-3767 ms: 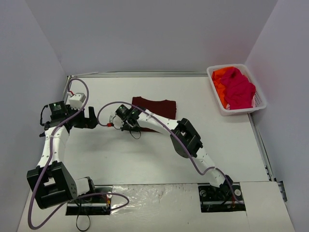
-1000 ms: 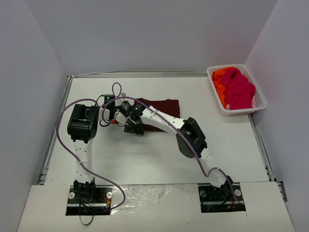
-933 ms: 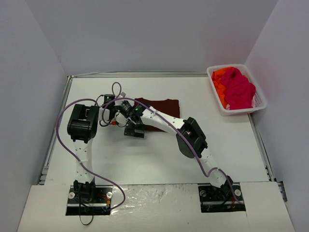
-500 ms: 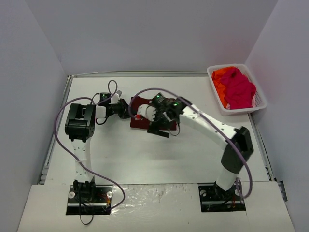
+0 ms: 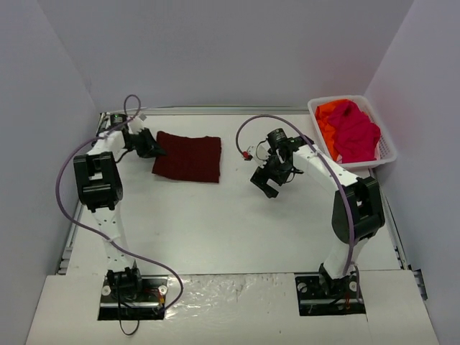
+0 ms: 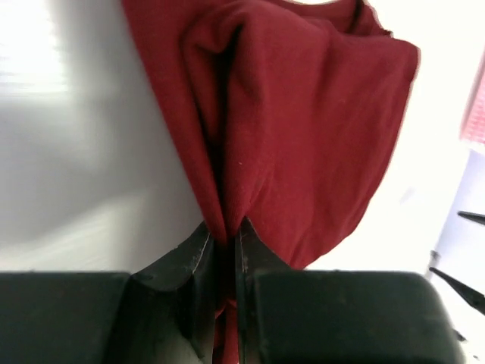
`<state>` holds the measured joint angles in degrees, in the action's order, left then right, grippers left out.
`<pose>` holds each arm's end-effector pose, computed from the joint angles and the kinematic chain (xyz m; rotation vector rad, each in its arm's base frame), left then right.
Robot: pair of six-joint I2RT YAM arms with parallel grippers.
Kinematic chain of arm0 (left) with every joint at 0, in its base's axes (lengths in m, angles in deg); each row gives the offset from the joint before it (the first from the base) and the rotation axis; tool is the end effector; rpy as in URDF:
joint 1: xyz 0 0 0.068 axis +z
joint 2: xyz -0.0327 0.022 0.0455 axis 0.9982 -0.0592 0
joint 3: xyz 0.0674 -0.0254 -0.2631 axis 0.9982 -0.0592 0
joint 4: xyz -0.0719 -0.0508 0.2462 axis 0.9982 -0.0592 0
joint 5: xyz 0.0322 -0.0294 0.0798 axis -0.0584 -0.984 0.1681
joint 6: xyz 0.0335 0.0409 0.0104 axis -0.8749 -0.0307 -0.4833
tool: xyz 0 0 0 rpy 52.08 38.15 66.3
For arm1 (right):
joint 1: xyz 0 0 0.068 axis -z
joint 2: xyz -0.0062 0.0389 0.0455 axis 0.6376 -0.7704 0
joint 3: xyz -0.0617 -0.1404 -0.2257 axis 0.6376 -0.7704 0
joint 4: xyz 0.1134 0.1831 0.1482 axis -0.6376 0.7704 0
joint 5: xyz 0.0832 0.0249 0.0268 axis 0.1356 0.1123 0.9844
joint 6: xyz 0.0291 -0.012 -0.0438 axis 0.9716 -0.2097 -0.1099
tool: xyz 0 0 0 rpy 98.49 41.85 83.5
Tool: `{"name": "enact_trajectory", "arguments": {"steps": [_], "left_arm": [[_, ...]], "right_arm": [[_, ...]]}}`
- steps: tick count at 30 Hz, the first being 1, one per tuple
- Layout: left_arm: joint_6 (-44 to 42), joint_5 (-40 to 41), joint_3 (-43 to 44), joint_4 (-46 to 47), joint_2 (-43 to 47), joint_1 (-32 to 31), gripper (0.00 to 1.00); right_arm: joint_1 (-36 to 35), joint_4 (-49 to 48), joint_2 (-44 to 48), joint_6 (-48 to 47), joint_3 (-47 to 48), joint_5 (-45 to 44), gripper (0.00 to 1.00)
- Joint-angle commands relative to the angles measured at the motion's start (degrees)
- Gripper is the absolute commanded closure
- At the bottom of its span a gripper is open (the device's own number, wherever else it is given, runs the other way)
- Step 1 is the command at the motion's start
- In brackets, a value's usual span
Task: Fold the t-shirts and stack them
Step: Put the neatly folded tshirt into the corner of the board with the left arm
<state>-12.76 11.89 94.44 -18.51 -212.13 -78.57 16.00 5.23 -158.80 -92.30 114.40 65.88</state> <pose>0.4754 0.0401 0.1785 -0.2805 2.4141 -1.1676 0.3357 0.1565 0.2428 -1.3691 2.1882 0.2483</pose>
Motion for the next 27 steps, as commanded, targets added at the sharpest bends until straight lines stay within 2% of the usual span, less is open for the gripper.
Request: {"name": "enact_trajectory", "arguments": {"steps": [1,5,9,12,21,27], "left_arm": [[-12.8,7.0,14.1,-14.8,-1.8,7.1,0.98],[-16.6,10.2,24.9,-22.9,-6.5,12.8,0.98],[-22.8,16.1,34.8,-27.8,-12.2,14.9,0.97],[-24.4,19.5,42.5,-31.2,-17.3,15.3,0.98],[-27.5,28.4,50.3,-29.5,-22.5,14.0,0.98],[-26.8,33.5,48.6,-23.6,-20.7,13.7,0.98]], "right_arm": [[0.5,1.2,-1.3,-0.1,1.1,3.2,0.0],[0.6,1.3,-2.7,0.1,1.1,3.7,0.0],[1.1,1.1,-2.3,-0.1,0.3,4.5,0.0],[1.6,1.0,-2.1,-0.1,-0.2,5.1,0.0],[2.8,1.0,-3.5,-0.5,-0.9,5.7,0.0],[2.9,1.0,-4.8,-0.5,-0.7,5.5,0.0]]}}
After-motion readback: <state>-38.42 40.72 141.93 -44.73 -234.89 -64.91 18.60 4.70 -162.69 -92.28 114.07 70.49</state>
